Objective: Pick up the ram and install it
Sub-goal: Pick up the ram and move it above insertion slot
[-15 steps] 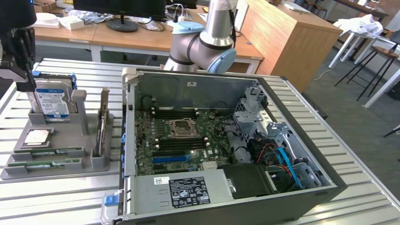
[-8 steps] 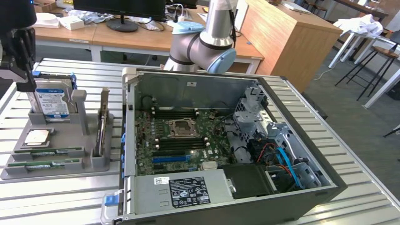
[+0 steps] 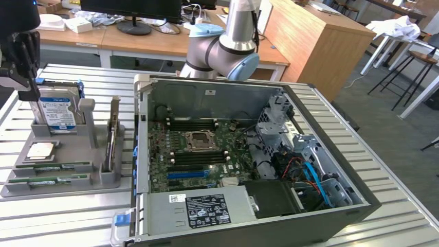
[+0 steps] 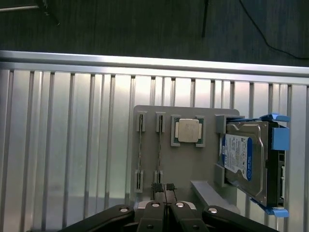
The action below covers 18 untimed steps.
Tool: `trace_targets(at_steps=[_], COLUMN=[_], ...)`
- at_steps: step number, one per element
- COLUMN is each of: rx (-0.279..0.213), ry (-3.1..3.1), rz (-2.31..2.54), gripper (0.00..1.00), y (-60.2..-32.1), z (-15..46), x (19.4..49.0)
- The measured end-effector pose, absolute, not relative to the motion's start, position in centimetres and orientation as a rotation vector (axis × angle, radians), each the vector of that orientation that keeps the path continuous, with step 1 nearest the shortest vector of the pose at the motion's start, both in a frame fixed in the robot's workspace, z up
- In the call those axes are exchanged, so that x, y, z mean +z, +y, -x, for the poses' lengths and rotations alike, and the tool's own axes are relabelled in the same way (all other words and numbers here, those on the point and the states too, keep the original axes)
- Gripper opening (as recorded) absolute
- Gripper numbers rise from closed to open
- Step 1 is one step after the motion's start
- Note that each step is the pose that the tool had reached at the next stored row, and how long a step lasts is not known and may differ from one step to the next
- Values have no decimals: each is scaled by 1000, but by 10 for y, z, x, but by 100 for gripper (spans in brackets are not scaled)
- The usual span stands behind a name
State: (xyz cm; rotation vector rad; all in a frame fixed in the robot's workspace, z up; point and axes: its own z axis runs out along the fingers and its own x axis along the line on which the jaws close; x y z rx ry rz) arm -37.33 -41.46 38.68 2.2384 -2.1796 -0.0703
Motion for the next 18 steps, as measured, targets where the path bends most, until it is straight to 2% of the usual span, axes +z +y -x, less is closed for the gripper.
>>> trace_targets(at_steps=[13,14,15,16,18], rx=[-70,-70,-70,-70,-70], ry=[-2180,-2180,-2180,-2180,-2180], rz=[-2238,-2238,-2238,-2238,-2238], gripper=[11,16,16,24,24], y=[-415,-415,-415,-415,-415], z=[373,373,373,373,373], x=[387,387,387,387,387])
